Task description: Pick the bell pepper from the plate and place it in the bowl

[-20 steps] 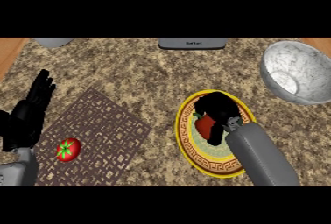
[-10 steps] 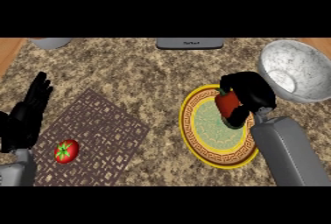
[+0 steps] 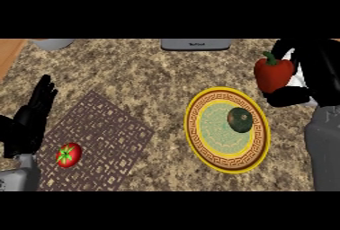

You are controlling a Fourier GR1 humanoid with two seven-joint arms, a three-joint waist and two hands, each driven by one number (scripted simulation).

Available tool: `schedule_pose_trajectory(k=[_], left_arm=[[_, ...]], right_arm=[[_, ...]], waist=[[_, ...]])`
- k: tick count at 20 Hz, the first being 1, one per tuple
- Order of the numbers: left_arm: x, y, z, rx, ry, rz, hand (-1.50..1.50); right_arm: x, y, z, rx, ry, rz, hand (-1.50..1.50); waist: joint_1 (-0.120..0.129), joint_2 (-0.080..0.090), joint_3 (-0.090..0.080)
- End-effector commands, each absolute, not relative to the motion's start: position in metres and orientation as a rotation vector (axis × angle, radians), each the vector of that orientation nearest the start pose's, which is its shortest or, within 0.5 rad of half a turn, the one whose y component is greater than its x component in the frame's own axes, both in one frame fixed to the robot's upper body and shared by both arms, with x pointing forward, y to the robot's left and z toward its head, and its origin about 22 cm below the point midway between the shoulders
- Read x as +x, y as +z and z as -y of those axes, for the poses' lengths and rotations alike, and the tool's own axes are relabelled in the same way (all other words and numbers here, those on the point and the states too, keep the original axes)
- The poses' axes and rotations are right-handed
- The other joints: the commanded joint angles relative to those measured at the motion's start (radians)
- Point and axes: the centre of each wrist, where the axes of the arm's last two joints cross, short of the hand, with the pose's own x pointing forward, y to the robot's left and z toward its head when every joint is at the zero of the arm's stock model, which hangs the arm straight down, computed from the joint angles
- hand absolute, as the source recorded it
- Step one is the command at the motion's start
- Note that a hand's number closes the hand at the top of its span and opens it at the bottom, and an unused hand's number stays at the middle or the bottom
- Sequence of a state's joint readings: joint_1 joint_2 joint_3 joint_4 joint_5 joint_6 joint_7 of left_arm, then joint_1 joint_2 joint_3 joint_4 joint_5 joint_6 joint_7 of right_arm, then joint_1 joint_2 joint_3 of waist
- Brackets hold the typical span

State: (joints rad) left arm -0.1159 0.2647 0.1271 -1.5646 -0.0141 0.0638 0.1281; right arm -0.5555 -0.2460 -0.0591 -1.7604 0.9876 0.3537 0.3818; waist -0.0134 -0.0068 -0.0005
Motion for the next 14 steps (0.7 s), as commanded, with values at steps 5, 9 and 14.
schedule_pose_trajectory(k=[5,9,14], left_arm=[[0.266,0.05,-0.307,0.339,-0.07,1.575,0.0],[0.288,0.069,-0.318,0.327,-0.058,1.58,0.0],[0.287,0.068,-0.289,0.335,-0.077,1.59,0.0]], right_arm=[[0.315,0.255,0.284,-1.163,0.643,1.558,1.5],[0.347,0.246,0.299,-1.072,0.606,1.547,1.5],[0.369,0.2,0.352,-1.044,0.582,1.542,1.5]], waist=[[0.018,0.007,0.001],[0.02,0.01,0.0],[0.026,0.014,0.001]])
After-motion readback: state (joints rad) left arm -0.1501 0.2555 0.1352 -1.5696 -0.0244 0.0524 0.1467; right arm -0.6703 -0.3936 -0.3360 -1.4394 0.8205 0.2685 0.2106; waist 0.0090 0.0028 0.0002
